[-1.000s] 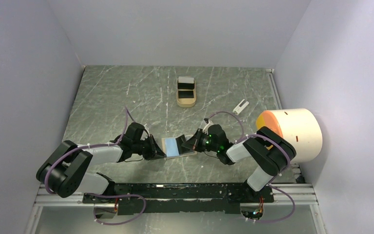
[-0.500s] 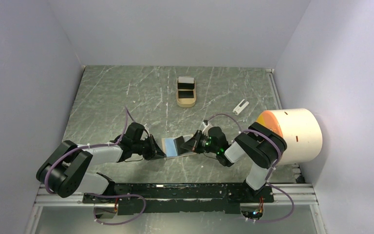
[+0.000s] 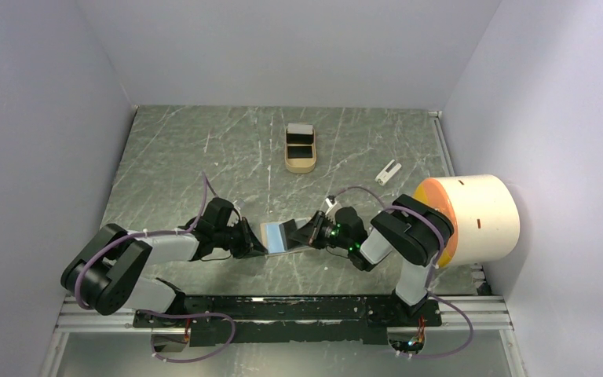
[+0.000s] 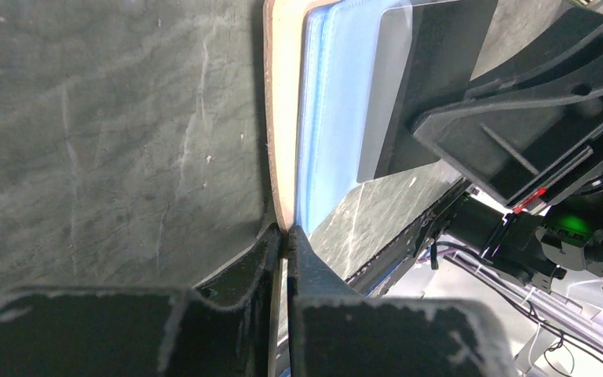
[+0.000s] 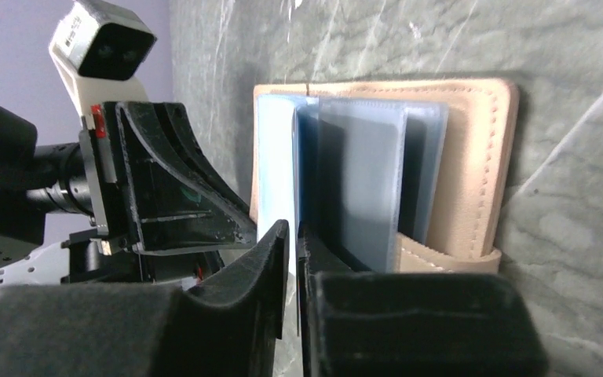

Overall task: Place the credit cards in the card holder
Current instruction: Insert the credit card into the card holder.

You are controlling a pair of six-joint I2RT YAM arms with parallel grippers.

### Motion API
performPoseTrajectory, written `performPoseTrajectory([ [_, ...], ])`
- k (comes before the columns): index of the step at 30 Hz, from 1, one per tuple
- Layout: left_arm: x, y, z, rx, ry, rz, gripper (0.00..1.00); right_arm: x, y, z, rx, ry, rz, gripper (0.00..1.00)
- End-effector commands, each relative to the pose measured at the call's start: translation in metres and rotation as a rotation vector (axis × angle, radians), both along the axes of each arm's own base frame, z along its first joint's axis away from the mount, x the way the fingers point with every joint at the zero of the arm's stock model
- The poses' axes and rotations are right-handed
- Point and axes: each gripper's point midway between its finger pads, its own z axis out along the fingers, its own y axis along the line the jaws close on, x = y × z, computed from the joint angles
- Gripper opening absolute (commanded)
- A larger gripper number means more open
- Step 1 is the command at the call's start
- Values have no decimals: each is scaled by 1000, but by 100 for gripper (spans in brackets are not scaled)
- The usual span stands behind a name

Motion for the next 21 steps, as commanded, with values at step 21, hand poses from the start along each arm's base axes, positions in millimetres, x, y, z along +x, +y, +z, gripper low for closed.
performPoseTrajectory([
  [21,2,-6,4,-26,-17,-11,9,3,-44,-29,-476,-74,-5,43],
])
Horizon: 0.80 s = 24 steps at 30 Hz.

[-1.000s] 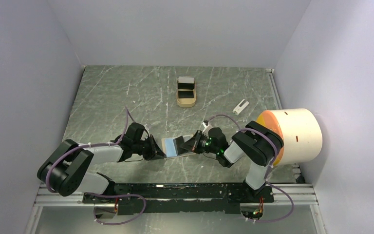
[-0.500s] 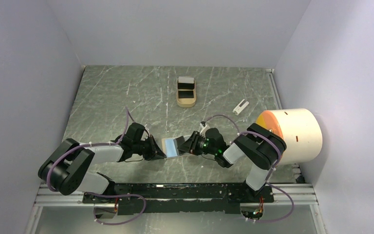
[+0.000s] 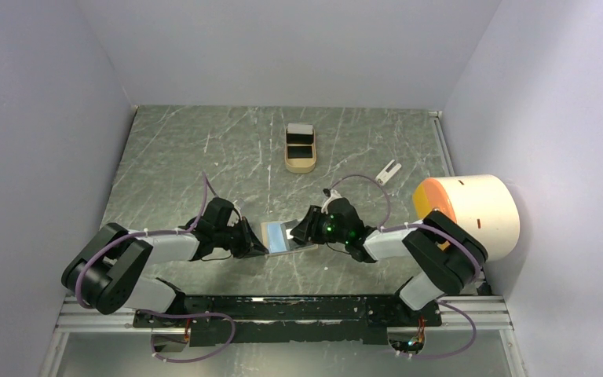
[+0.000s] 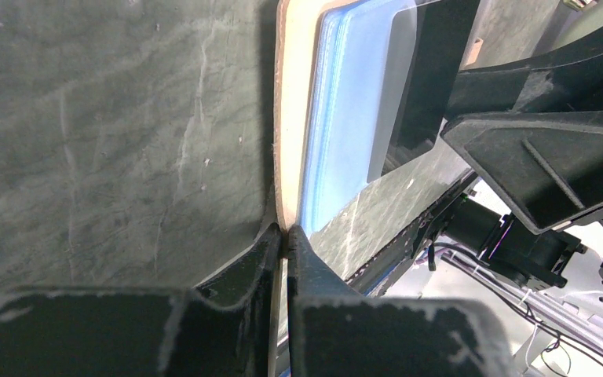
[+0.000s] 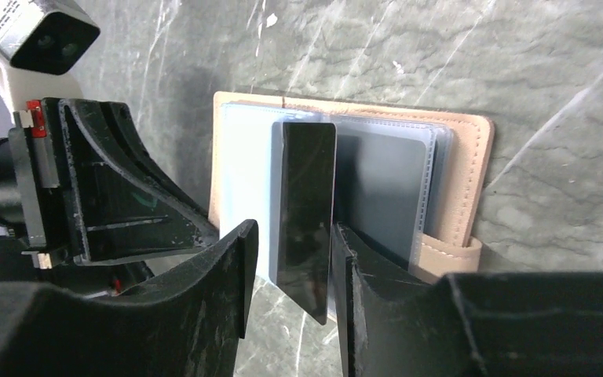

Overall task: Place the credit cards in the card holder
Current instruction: Insert the credit card into the card holder.

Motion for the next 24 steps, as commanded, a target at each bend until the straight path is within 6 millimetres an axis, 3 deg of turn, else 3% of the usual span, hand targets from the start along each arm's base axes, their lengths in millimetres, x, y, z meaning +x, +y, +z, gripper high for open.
performPoseTrajectory([
  [1,1,-5,4,-21,-20,-17,9,-4,-31,-32,-206,23,-23,44],
  [15,2,-8,7,-33,-23,-25,9,-13,9,-19,-110,26,90,39],
  [24,3,-10,9,-39,-26,-25,9,-11,2,-17,-170,8,89,42],
])
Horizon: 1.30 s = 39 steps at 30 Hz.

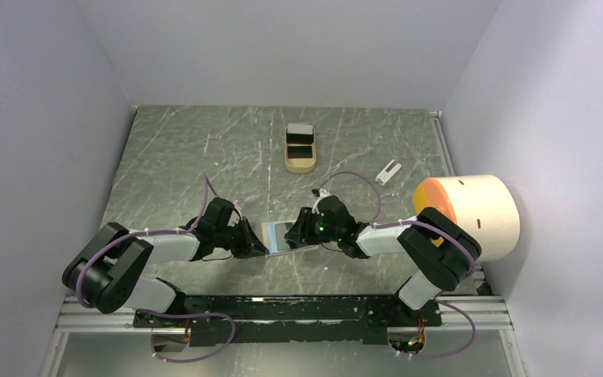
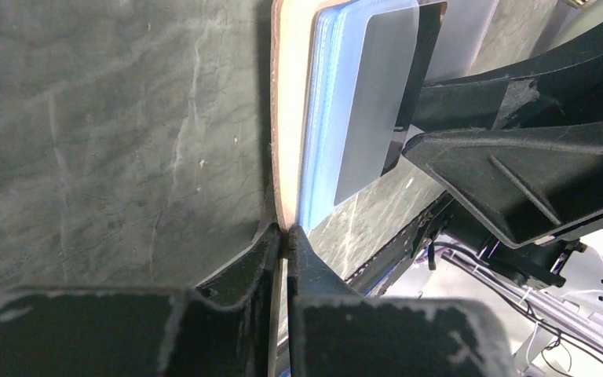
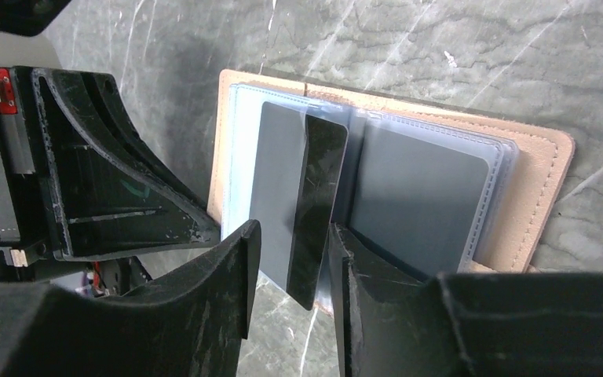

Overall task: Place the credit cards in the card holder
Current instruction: Insert the credit card into the card holder.

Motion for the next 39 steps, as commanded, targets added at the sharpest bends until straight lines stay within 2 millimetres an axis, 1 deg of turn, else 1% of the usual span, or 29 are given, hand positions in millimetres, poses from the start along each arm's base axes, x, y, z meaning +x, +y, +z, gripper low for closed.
performPoseTrajectory([
  [1,3,-9,9,-39,-24,-23,9,-3,-14,-10,-100,-4,-1,42],
  [3,3,-9,10,-43,-26,-22,9,-3,-11,-8,-89,-4,14,43],
  [7,2,-12,11,-52,-28,-34,9,-8,4,-6,-34,9,48,43],
  [11,0,-17,12,-80,-23,-59,9,-13,19,-4,-26,-10,105,42],
  [14,-1,-20,11,-94,-14,-81,9,-15,21,-5,-36,-18,126,42],
  [20,-2,-24,19,-113,-29,-97,9,-16,14,-9,-87,-33,149,41],
  [24,0,-25,30,-140,-71,-90,23,-21,12,-12,-84,-30,163,40],
  [27,4,-28,38,-164,-104,-94,31,-21,15,-7,-60,-38,169,40],
  [32,12,-30,43,-172,-147,-81,36,-23,15,-3,-32,-37,160,39],
  [36,18,-29,42,-147,-165,-65,35,-25,13,-2,-16,-35,155,38],
  [38,20,-29,42,-138,-177,-64,29,-26,12,0,-10,-39,153,37],
  [39,22,-29,42,-135,-181,-63,24,-26,11,1,-9,-38,152,37],
])
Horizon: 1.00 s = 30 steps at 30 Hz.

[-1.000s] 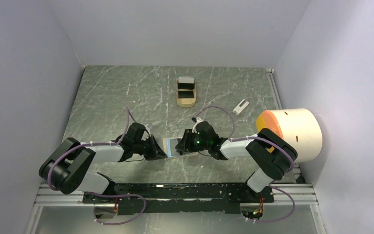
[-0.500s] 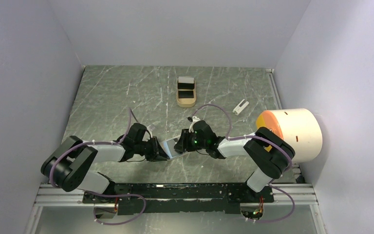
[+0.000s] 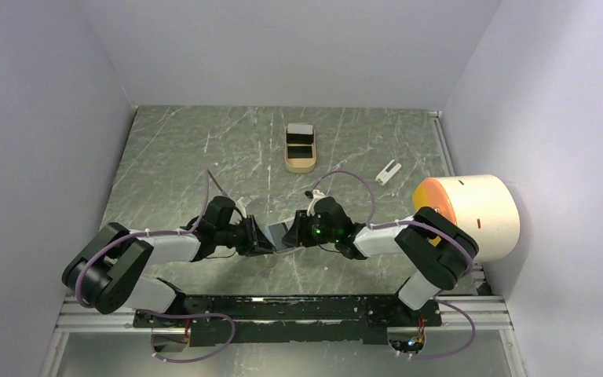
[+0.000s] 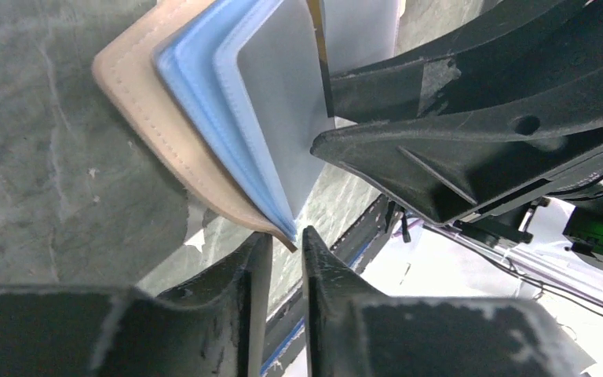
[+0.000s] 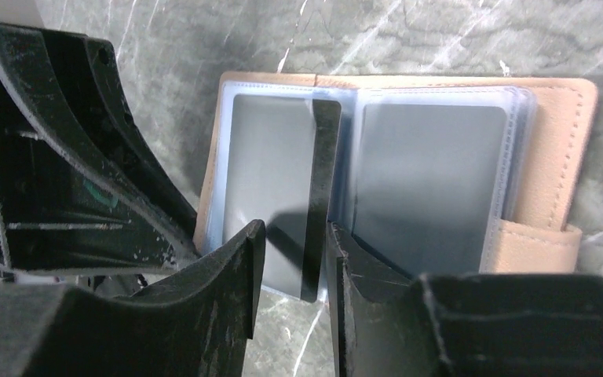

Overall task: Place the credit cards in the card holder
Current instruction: Insert the credit card into the card holder.

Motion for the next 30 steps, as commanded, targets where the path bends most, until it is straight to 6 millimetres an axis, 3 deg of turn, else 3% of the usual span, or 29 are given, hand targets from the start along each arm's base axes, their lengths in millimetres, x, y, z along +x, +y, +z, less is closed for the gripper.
performPoseTrajectory([
  [1,25,-9,19,-23,-133,16,17,-18,-1,1,18,39,42,38],
  [3,26,-10,19,-20,-134,6,10,-14,-4,6,20,32,27,42],
  [7,22,-9,14,-14,-124,-3,9,4,-12,20,10,-11,-20,50],
  [21,17,-10,7,-21,-99,-20,9,20,2,19,24,-2,-8,49],
  [27,18,-17,21,-95,-121,-25,30,12,-1,18,59,14,-12,40],
  [30,21,-22,27,-131,-141,-32,35,7,-1,17,85,33,-16,37],
])
